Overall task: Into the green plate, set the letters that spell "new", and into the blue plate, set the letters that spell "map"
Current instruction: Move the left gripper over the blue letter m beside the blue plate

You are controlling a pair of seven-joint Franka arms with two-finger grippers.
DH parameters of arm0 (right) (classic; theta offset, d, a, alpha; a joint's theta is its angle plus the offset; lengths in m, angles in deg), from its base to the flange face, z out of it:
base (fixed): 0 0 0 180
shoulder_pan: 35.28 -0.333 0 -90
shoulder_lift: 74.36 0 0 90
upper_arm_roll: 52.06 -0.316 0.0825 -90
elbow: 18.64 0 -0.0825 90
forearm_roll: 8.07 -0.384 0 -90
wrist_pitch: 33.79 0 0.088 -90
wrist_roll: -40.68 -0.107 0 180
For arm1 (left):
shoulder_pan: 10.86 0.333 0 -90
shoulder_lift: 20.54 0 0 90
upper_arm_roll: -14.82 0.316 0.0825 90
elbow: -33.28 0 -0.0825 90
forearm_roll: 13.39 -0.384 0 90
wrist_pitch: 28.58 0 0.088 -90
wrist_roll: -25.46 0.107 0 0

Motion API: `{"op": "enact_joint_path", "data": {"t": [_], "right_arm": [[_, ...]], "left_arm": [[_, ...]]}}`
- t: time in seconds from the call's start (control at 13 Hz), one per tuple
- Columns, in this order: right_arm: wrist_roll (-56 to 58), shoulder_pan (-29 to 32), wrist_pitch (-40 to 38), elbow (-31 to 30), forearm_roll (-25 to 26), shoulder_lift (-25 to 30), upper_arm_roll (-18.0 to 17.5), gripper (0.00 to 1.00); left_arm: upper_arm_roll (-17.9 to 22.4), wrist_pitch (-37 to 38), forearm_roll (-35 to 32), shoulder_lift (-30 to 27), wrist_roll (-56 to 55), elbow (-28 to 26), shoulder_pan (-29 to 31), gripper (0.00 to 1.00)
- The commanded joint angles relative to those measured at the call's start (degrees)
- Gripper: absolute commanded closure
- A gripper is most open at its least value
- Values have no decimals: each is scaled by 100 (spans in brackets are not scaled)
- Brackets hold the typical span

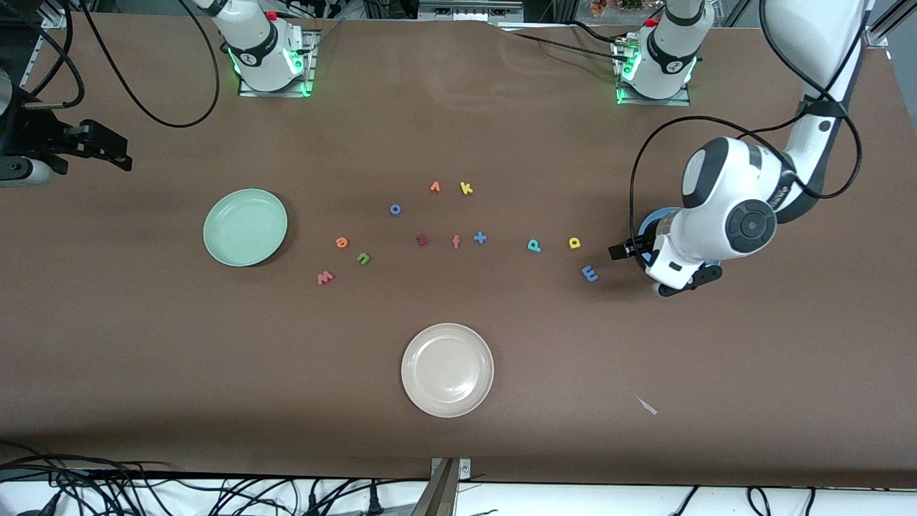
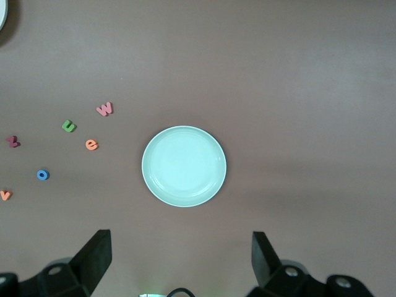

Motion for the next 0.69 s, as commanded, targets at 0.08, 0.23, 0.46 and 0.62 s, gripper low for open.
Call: {"op": "enact_joint_path", "data": {"t": [0.08,0.23,0.46,0.62], "right_arm": [[-36,10,-70,-24,-17,77,-23,0],[-36,10,-70,-24,-26,77,-23,0],[-36,10,-70,-24,-26,77,-23,0],[-27,-25,-70,-16,-17,68,-31,0]], "left_arm": [[26,-994,64,413,-1166,-106,-291,0],[26,-1330,64,616,-1247,-106,-300,1],[70,-1935,55,1037,-1388,-97,-510,2],[96,-2043,-338,1188,-1484,-97,-573,10]]}}
